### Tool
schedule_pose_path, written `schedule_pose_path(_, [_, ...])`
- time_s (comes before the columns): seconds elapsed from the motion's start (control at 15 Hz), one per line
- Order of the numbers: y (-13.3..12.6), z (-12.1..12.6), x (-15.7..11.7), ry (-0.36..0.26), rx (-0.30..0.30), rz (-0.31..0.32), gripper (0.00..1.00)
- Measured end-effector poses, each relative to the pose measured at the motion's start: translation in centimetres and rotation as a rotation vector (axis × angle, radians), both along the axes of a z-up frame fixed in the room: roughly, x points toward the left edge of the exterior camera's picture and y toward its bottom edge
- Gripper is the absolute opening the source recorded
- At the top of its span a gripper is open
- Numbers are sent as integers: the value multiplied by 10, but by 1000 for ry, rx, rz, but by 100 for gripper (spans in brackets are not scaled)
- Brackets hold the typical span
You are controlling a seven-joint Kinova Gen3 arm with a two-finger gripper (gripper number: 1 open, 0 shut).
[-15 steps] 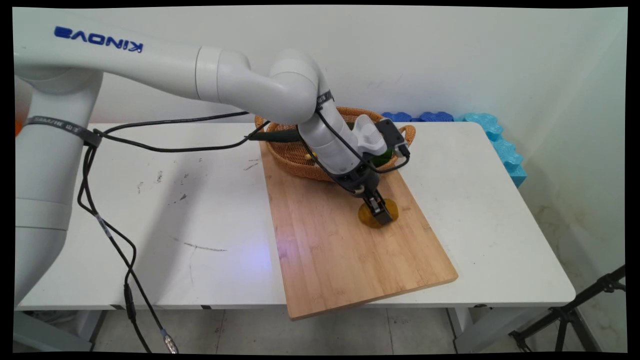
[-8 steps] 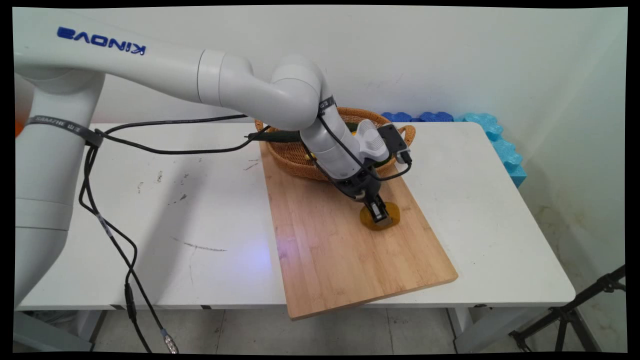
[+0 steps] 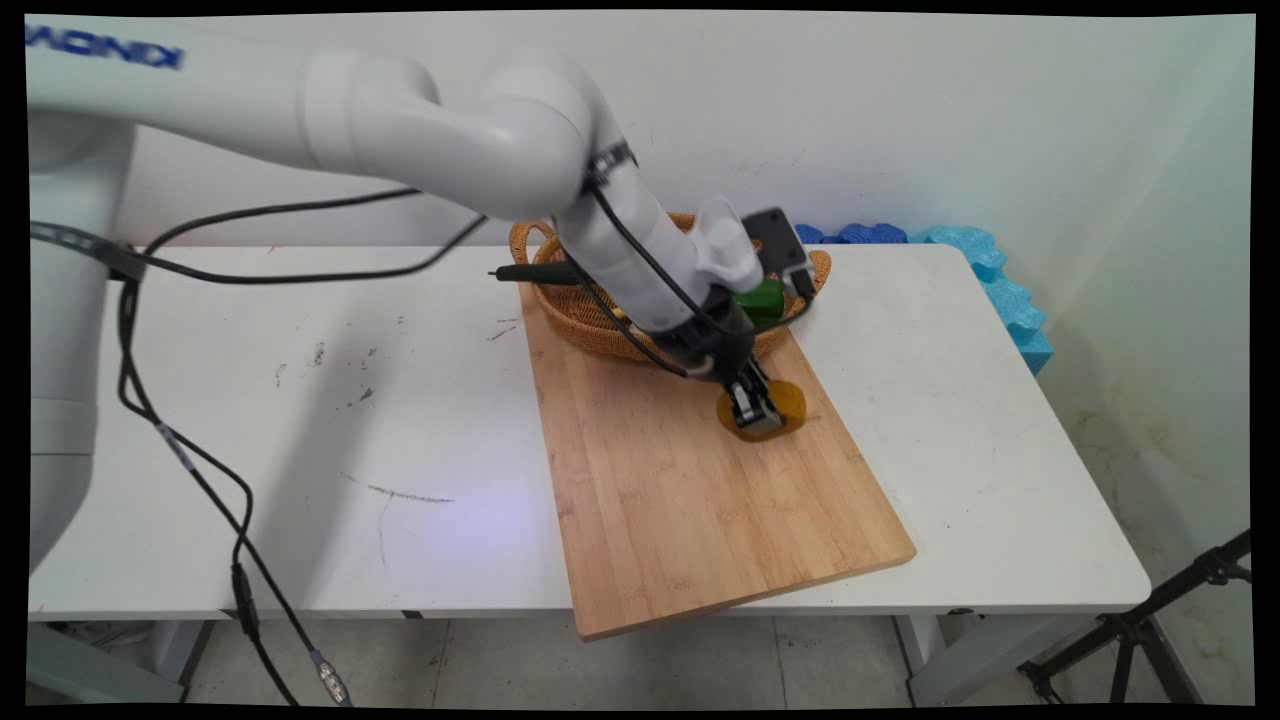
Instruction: Place the picked object in the vegetable basket
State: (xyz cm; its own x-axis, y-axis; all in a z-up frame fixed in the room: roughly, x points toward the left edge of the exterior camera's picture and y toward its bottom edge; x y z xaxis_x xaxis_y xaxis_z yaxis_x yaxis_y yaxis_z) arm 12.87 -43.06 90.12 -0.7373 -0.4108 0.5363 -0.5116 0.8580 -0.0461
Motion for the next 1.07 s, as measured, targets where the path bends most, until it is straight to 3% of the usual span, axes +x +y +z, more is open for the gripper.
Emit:
schedule_pose_path(0.27, [12,40,22,15,-41,-26,0])
schedule_pose_path(0.6, [9,95,75,10,-111,-29,0])
schedule_pose_path(0.8, [-7,116,110,-8,-148,6,0])
schedule_pose_path(1.07, [-29,121,150,-45,-167,84,0])
